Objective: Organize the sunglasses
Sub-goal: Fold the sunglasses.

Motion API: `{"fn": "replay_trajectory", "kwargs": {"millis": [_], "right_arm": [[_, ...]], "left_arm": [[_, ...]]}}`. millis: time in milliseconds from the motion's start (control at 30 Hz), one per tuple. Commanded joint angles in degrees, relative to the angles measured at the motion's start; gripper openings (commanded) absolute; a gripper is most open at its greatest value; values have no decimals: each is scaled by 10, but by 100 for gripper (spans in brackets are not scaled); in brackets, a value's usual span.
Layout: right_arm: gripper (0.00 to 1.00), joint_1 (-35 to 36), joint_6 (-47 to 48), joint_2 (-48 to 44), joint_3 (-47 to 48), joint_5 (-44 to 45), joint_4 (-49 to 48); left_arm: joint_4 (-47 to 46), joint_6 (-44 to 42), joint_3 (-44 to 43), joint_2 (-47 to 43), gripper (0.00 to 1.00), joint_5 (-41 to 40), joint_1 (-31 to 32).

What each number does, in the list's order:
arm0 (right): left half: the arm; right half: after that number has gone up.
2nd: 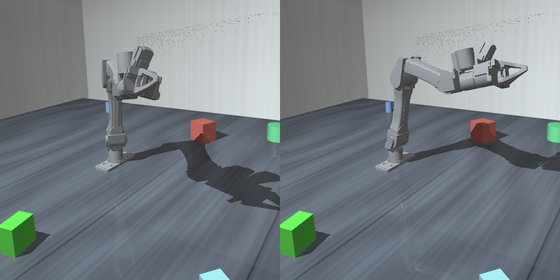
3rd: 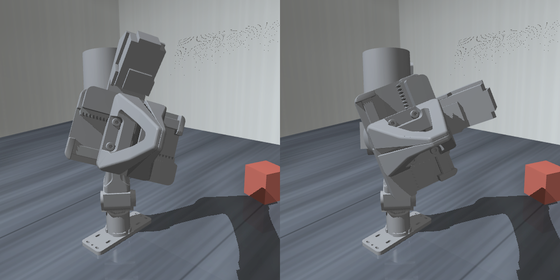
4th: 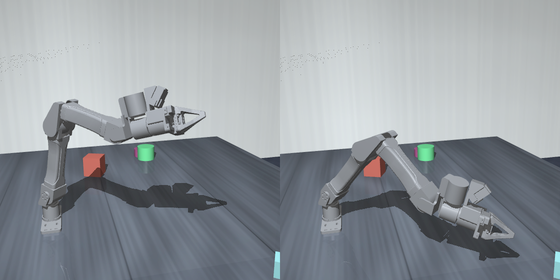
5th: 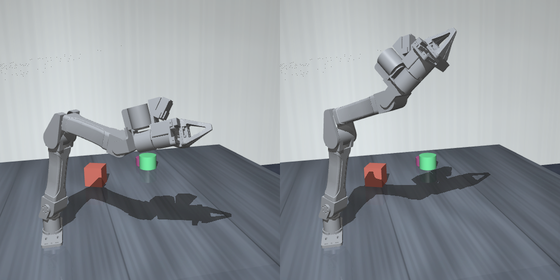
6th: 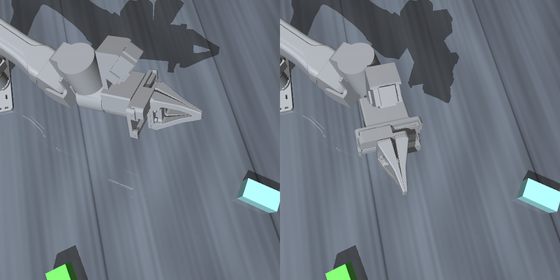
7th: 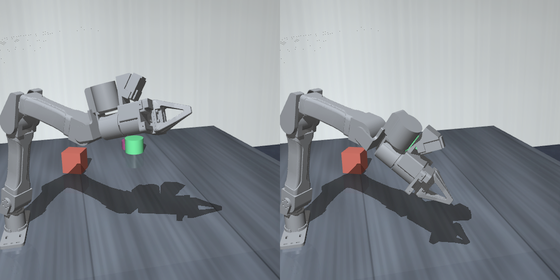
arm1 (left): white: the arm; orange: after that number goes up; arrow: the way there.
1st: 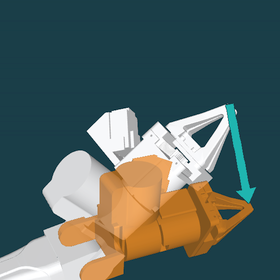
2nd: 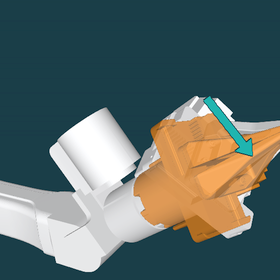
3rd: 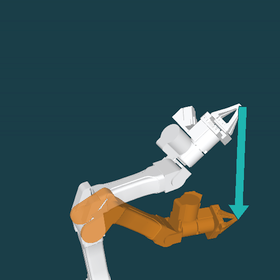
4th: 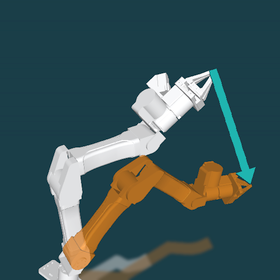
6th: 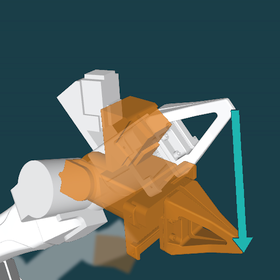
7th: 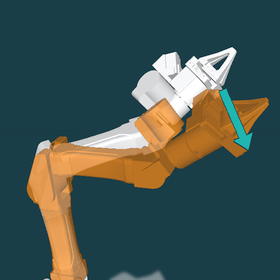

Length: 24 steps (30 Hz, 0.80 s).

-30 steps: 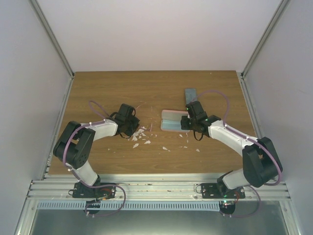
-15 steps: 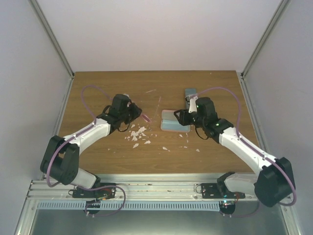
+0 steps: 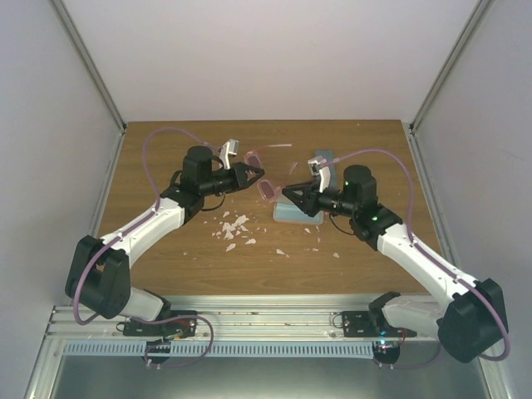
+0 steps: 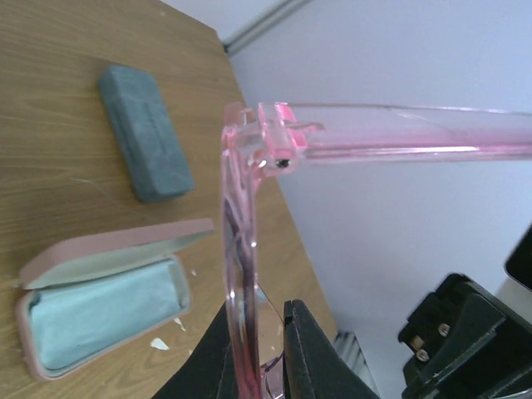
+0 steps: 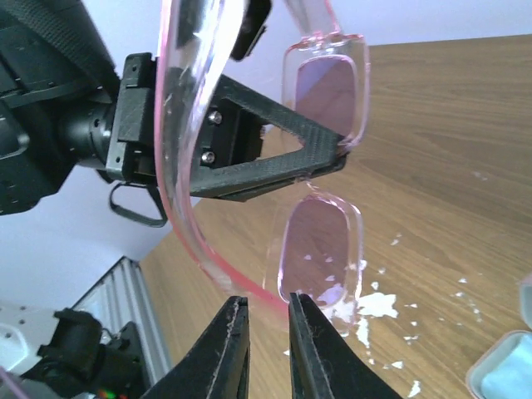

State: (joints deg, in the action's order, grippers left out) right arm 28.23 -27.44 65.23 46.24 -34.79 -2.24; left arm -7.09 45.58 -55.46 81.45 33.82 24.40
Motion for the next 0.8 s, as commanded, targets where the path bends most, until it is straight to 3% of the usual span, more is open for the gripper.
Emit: {"fn": "replay_trajectory", "kwargs": {"millis": [0,400,600,767], "right_arm": [[14,-1,-8,10,3,-58,-38],[9,3,-26,94,42,-64,-29],[11,1,-27,39,27,24,-10],[17,-6,-71,-3,39,90,-4]], "left_arm": [[-67,-14,-22,-8,0,76,3],[-67,-43,-25,-21,0,137,5],[-10,-115,-31,-30,0,126,5],[10,-163,-28,-36,0,164,8]]}}
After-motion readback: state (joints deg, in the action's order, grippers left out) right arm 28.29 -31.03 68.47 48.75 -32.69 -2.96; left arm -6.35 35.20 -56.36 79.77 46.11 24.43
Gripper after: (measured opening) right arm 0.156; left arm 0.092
